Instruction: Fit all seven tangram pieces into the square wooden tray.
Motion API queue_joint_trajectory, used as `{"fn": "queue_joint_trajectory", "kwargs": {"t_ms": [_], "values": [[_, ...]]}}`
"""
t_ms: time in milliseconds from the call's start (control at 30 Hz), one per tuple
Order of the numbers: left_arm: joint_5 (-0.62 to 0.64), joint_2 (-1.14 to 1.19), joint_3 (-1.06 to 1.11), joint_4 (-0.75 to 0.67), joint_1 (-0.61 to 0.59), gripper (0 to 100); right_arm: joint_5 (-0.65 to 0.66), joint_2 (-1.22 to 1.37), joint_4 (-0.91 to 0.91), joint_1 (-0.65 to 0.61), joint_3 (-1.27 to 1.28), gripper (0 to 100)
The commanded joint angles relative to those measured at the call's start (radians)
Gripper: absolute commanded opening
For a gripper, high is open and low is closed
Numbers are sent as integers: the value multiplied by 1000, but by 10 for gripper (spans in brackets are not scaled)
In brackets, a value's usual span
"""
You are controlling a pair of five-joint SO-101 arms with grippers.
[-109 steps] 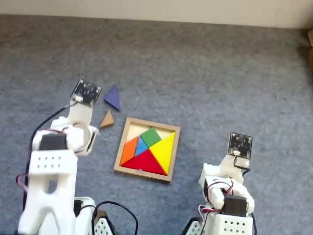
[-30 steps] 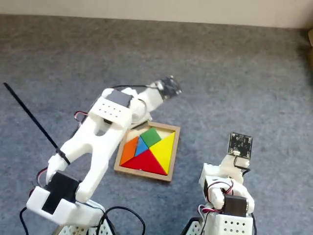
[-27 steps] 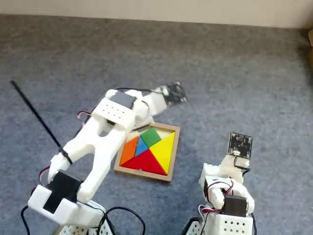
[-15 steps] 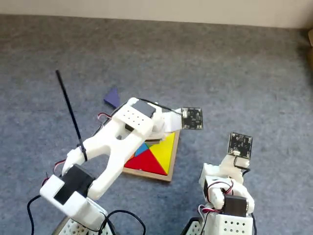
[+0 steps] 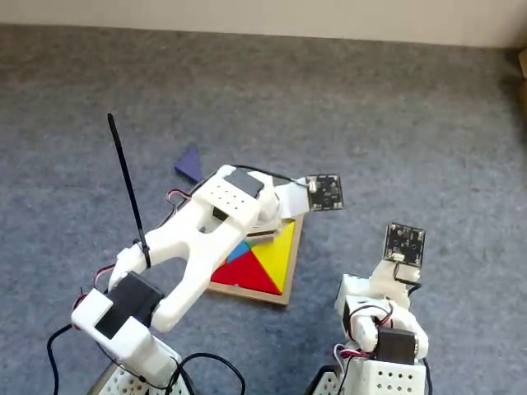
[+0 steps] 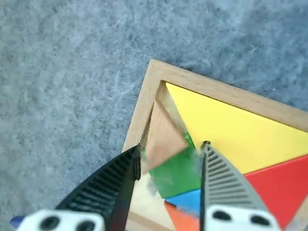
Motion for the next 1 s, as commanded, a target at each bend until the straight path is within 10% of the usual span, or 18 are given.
{"fn": "queue_joint_trajectory", "kwargs": {"t_ms": [0,967], "values": [[21,-19,-27,-15,8,220,8,-28,2,16,156,16],[657,-140,-110,-15,-532,222,8,-28,2,18,156,16]]}}
